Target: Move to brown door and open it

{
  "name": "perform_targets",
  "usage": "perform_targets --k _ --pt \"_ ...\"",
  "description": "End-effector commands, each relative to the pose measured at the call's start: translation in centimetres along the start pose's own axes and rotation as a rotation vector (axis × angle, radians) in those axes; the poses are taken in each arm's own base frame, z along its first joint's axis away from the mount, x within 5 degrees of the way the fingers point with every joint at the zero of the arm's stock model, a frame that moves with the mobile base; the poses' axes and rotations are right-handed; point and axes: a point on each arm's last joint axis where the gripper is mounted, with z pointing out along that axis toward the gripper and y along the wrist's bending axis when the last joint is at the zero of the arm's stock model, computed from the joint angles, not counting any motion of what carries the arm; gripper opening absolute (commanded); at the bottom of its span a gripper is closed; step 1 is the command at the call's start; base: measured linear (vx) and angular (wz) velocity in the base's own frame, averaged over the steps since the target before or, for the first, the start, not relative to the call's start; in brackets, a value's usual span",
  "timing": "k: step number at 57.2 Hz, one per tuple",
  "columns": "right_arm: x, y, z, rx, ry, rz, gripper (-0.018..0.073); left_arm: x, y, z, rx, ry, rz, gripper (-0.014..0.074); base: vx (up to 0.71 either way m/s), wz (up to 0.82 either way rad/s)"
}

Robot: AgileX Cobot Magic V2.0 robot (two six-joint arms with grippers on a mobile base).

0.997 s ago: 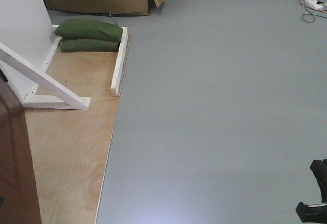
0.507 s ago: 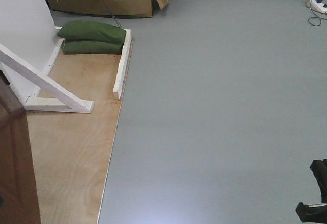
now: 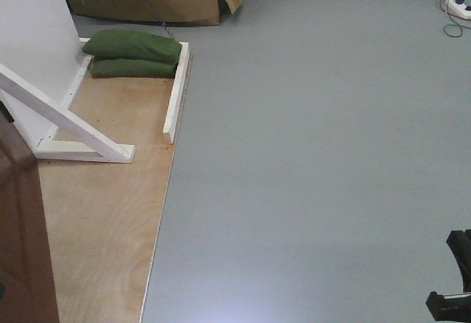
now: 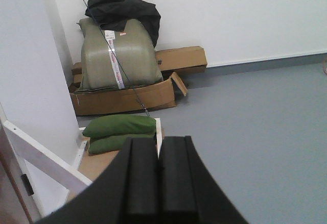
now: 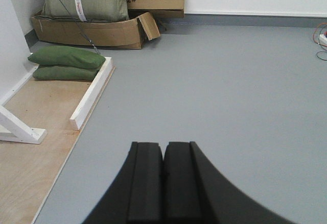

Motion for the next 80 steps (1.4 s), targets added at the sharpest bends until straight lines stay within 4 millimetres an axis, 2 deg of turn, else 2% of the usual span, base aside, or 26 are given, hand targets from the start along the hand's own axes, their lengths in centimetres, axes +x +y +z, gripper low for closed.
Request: perform_targets --k 1,63,72,80 --pt "-0.6 0.0 0.0 0.005 -0.079 -0.012 0.0000 -1.7 0.1 -0.3 -0.006 -0.129 -0.010 -0.0003 0.00 0.00" --pt "-0.6 0.0 0.0 0.005 -0.081 -0.012 0.0000 -1.7 0.1 -0.3 -0.006 -0.131 -0.009 -0.0003 0.00 0.00" --pt "-0.6 0.0 0.0 0.005 -0.081 -0.012 0.0000 -2.6 0.1 -0.3 -0.011 -0.205 -0.012 -0.0003 0.00 0.00" --pt "-0.6 0.0 0.0 0.005 -0.081 -0.012 0.0000 -4.3 0.3 0.1 -0.018 -0.354 -0.052 -0.0003 0.00 0.00"
